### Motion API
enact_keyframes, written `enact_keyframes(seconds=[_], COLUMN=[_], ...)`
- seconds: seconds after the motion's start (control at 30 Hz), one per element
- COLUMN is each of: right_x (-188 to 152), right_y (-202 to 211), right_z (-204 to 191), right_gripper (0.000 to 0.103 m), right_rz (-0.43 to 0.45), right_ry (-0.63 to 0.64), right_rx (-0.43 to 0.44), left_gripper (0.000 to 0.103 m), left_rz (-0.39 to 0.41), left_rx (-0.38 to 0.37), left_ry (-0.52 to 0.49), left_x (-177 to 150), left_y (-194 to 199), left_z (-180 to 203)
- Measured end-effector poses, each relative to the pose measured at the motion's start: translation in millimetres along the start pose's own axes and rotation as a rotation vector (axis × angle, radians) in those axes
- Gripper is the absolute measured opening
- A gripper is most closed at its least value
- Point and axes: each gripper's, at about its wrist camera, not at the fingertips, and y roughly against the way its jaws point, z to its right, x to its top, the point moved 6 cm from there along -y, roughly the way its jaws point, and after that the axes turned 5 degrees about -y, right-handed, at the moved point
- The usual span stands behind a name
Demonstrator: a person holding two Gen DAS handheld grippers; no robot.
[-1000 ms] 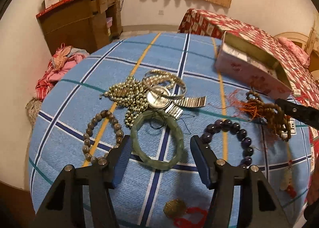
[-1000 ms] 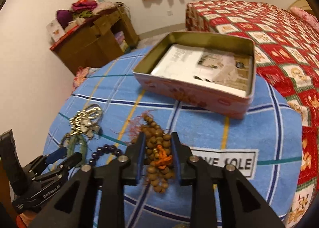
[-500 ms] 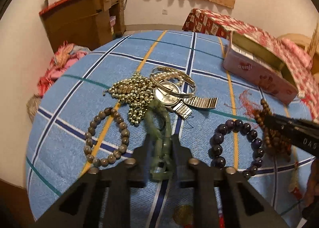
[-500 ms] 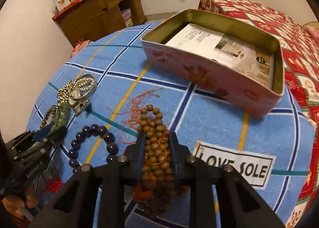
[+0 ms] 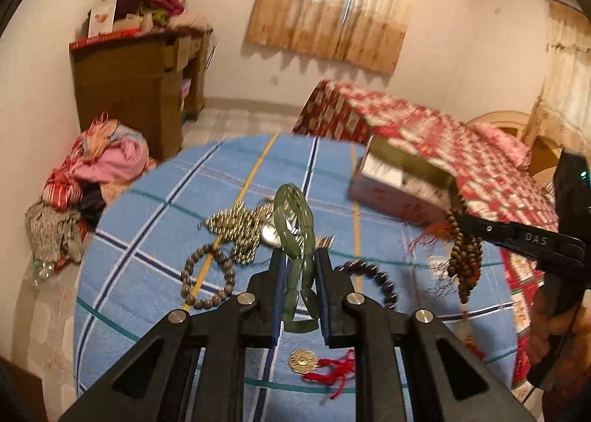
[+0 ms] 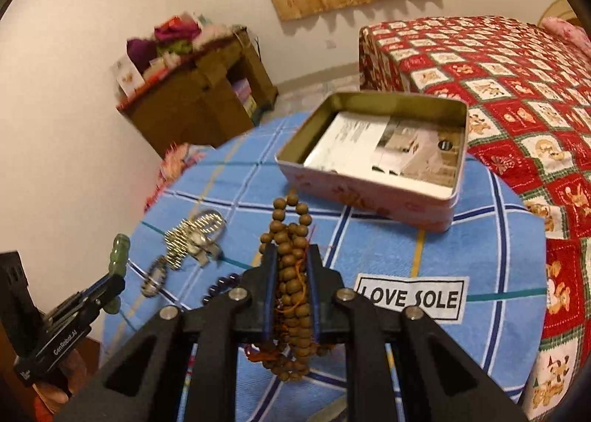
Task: Organize jewelry
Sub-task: 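Grasp the green jade bangle with the left tool while the right tool lifts the beads toward the tin, then lower the bangle and bead strand into the pink tin and open both tools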
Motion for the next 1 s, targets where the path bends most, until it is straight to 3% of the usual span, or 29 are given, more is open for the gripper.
enact_keyframes(seconds=[0.23,0.4,0.53,0.83,1.0], right_x=[47.7,98.0,122.2,121.0,119.5], right_y=[44.1,60.2,47.6,-40.6,-58.7], right_z=[2.2,21.1,46.1,104.2,112.0], right_gripper=[0.018,0.018,0.018,0.018,0.018], right_rz=[0.13,0.239,0.281,0.159,0.133], right_ry=[-0.023,-0.023,-0.027,-0.092,-0.076], right_rx=[0.058,0.008,-0.057,-0.126,-0.124], left_gripper=[0.015,0.015,0.015,0.015,0.015], left_rz=[0.059,0.092,0.084,-0.04,-0.112], left_rx=[-0.055,-0.126,-0.165,-0.152,-0.131], left_ry=[-0.06,-0.112,-0.127,-0.191,-0.19], left_x=[32.4,67.0,94.6,103.9,92.2], left_y=[6.0,-16.5,-59.4,-176.9,-210.3], left_z=[33.0,68.6,93.6,144.7,151.9])
